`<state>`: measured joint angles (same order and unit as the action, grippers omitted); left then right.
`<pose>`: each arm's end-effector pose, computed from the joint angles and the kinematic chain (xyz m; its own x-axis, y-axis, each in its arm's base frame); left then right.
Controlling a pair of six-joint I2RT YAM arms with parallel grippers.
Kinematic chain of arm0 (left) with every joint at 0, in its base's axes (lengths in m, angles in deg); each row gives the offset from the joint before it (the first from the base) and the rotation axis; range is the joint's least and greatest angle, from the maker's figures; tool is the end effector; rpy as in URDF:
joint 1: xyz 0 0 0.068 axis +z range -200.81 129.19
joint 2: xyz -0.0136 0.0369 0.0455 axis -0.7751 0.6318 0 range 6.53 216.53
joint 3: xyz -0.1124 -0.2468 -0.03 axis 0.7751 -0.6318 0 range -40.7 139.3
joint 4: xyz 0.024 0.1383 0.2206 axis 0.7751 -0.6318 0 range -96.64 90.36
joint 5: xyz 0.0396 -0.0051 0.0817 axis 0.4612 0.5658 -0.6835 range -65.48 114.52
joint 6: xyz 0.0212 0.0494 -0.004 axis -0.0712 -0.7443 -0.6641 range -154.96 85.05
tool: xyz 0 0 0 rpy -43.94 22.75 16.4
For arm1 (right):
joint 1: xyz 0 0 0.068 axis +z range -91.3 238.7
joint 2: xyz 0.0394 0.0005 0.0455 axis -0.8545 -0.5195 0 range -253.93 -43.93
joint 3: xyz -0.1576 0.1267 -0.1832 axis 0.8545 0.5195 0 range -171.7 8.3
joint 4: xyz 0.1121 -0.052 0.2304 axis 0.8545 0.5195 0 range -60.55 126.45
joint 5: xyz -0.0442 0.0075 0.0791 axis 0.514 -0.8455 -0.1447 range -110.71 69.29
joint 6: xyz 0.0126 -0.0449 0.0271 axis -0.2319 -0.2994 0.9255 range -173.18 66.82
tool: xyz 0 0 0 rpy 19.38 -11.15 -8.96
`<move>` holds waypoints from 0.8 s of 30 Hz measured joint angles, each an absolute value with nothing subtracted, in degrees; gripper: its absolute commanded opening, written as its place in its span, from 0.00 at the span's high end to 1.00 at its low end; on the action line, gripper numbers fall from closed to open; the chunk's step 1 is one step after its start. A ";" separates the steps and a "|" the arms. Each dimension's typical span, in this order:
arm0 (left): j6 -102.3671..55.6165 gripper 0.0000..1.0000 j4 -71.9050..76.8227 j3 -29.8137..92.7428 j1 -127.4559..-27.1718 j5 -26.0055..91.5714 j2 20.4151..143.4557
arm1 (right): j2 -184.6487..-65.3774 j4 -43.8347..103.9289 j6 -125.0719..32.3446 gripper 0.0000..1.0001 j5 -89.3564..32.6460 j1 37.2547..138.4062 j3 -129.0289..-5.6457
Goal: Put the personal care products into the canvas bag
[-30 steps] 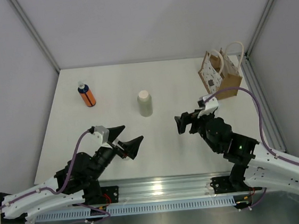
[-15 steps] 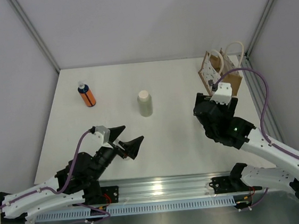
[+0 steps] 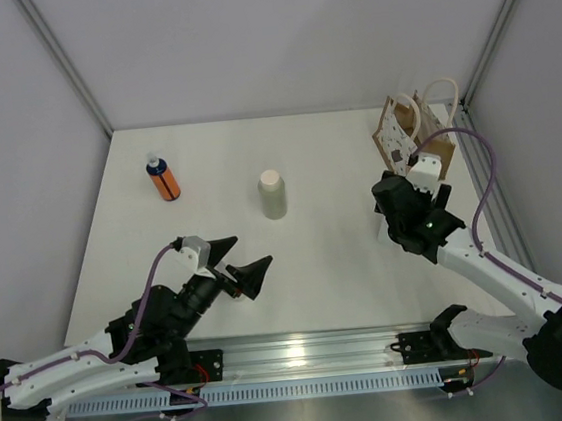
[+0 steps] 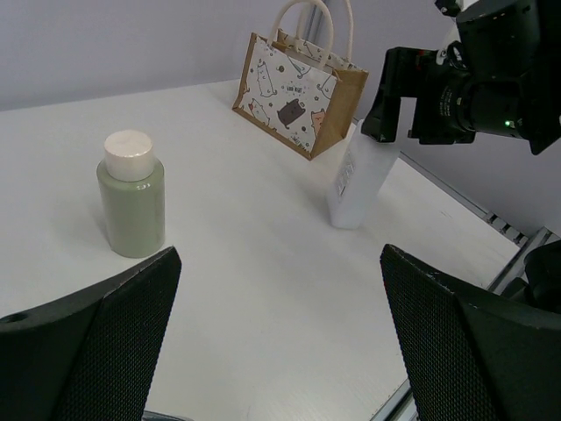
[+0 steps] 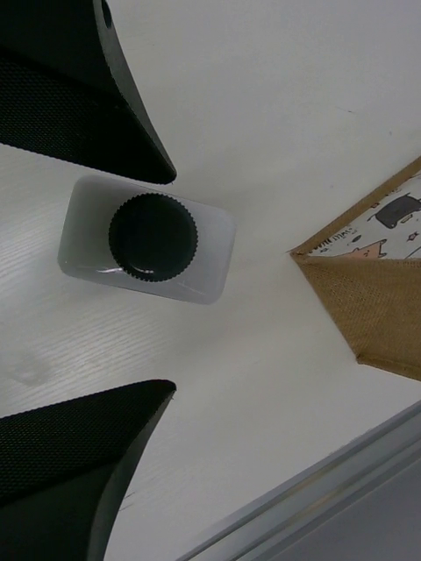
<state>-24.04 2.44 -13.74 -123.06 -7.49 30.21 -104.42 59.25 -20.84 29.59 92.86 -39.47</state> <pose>0.0555 -0.1116 0.3032 -0.0944 -0.2316 -0.9682 0.6403 0.7306 -0.2372 0.1920 0.0972 0.2824 -0.4134 0.1324 -0.9009 0.3926 0.9186 -0.0451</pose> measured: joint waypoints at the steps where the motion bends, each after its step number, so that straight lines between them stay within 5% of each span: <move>1: -24.04 0.01 2.51 -13.74 -123.06 -7.49 30.28 | -105.19 58.49 -21.04 0.03 29.17 92.22 -39.32; 14: -24.45 0.01 2.75 -13.74 -123.08 -8.23 31.26 | -114.17 51.47 -22.39 0.12 25.72 91.13 -38.84; 21: -24.45 0.01 2.77 -13.74 -123.08 -8.23 31.26 | -114.39 52.04 -22.26 0.40 26.68 91.08 -38.55; 24: -24.45 0.01 2.77 -13.74 -123.08 -8.25 31.26 | -113.40 51.82 -22.41 0.44 26.57 91.08 -37.72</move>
<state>-24.45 2.77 -13.74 -123.08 -8.25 31.26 -113.40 51.82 -22.41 26.57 91.08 -37.72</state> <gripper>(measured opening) 0.993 0.585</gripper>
